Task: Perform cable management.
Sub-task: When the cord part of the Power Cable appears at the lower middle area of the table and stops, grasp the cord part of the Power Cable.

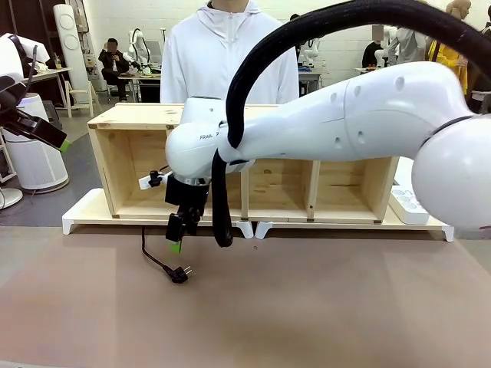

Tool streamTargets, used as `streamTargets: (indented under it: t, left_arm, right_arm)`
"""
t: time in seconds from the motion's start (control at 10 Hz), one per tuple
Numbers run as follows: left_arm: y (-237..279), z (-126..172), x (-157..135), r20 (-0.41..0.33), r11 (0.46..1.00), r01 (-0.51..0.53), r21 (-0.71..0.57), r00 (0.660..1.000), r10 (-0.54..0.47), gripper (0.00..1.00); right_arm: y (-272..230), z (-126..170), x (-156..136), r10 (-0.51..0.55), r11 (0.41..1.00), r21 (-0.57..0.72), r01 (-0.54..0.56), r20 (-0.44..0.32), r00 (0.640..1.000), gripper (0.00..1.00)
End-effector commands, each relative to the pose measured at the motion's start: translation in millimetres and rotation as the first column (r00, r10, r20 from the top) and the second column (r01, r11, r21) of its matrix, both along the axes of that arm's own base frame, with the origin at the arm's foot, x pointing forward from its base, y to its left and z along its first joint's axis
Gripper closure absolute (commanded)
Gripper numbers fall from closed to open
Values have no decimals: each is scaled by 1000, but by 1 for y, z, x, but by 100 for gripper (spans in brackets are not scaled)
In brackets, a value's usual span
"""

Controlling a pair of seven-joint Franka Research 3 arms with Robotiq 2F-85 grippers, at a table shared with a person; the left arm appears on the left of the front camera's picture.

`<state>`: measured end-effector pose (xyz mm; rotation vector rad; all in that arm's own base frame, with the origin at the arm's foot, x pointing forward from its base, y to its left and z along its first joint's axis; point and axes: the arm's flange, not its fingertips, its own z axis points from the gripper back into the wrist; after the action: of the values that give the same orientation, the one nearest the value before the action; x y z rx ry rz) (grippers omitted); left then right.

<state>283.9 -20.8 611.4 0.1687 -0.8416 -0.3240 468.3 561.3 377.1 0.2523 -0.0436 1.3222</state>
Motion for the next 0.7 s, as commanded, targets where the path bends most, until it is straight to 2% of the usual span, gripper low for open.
streamTargets:
  t: [0.0,0.2,0.4,0.6]
  left_arm:
    - [-1,0,2,10,1000,-2,5,1000,2,0]
    - [-1,0,2,10,1000,-2,5,1000,2,0]
    - [-1,0,2,10,1000,-2,5,1000,2,0]
    - [-1,0,2,10,1000,-2,5,1000,2,0]
  right_arm:
    - [20,-10,9,-46,999,-10,47,13,999,0]
    - [27,-25,7,-115,993,-15,115,22,993,0]
    - [32,-35,14,-132,987,-77,139,80,988,0]
    - [39,-46,15,-129,986,-95,135,71,989,0]
